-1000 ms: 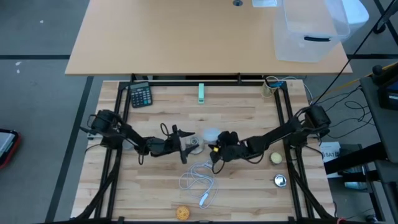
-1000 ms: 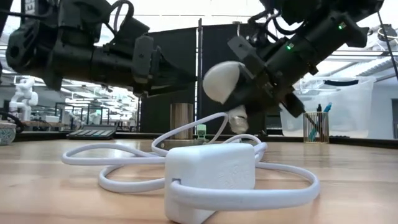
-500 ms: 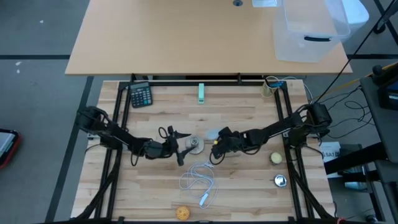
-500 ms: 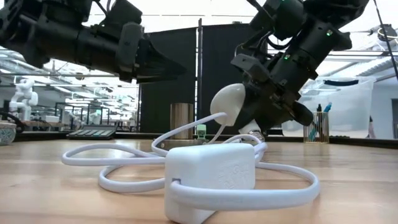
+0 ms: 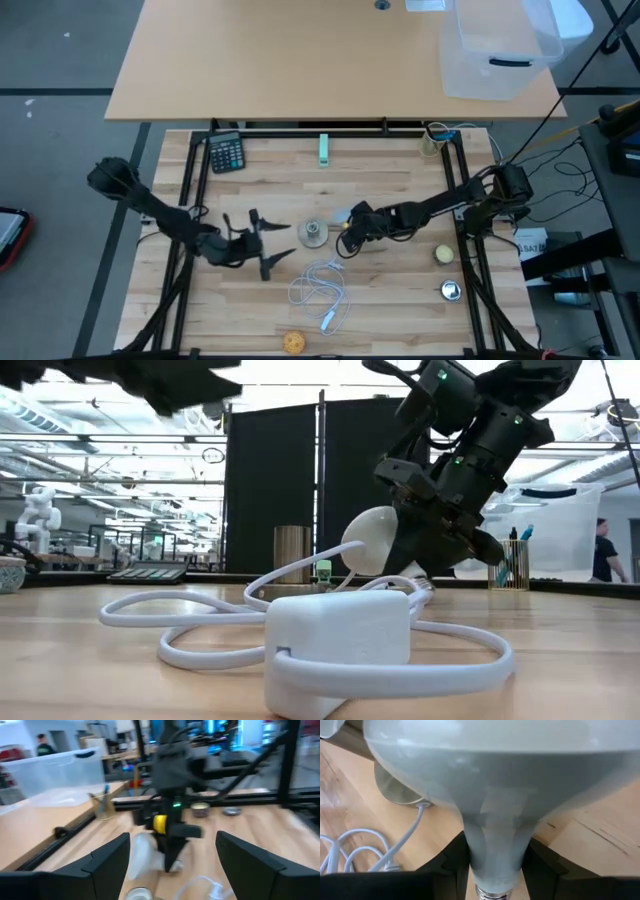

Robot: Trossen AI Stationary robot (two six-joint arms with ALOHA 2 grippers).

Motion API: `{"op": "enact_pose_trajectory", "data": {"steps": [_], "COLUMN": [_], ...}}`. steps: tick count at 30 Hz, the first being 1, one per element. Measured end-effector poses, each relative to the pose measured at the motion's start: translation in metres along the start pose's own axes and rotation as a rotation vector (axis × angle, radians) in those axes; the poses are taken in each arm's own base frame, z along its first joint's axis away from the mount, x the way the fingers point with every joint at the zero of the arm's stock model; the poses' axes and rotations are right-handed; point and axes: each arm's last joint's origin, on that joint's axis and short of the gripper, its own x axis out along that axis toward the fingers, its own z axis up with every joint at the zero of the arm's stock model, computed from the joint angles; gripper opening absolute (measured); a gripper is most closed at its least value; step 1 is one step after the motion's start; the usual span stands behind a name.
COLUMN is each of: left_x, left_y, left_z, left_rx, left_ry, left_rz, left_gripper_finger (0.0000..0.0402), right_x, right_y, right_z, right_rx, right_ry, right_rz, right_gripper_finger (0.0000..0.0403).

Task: Screw lightbulb
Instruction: Remove the white lightbulb from the silver lamp

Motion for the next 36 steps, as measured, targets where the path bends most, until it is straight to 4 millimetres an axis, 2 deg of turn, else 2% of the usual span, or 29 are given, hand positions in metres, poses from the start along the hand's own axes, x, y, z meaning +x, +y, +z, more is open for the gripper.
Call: {"op": "enact_pose_trajectory", "data": {"steps": [4,7,20,31,36], "left_x": [-0.015,-0.018,-0.017,-0.017,-0.017], "left_y": [-0.006,-0.008,-0.006,-0.006,-0.006], "left_z": [0.004,0.002,-0.003,-0.004,-0.005], "left_rx": [0.021,0.039,0.015,0.014,0.015], "left_ry": [0.029,0.052,0.087,0.096,0.104], "left_rz": [-0.081,-0.08,-0.055,-0.055,-0.054], "left_gripper_finger": [0.0298,0.0298,0.0298,0.0298,0.0298], "right_x": [0.0,0.001,0.001,0.001,-0.001], "right_y": [-0.002,-0.003,-0.004,-0.004,0.004], "right_z": [0.001,0.002,-0.001,-0.001,0.006], "right_rx": [0.006,0.004,-0.005,-0.031,-0.087], "right_ry": [0.029,0.034,0.108,0.101,0.014], "right_rz": [0.001,-0.001,0.018,0.017,0.083], "right_gripper_finger": [0.0135,0.0135,0.0143,0.0197,0.0208]}}
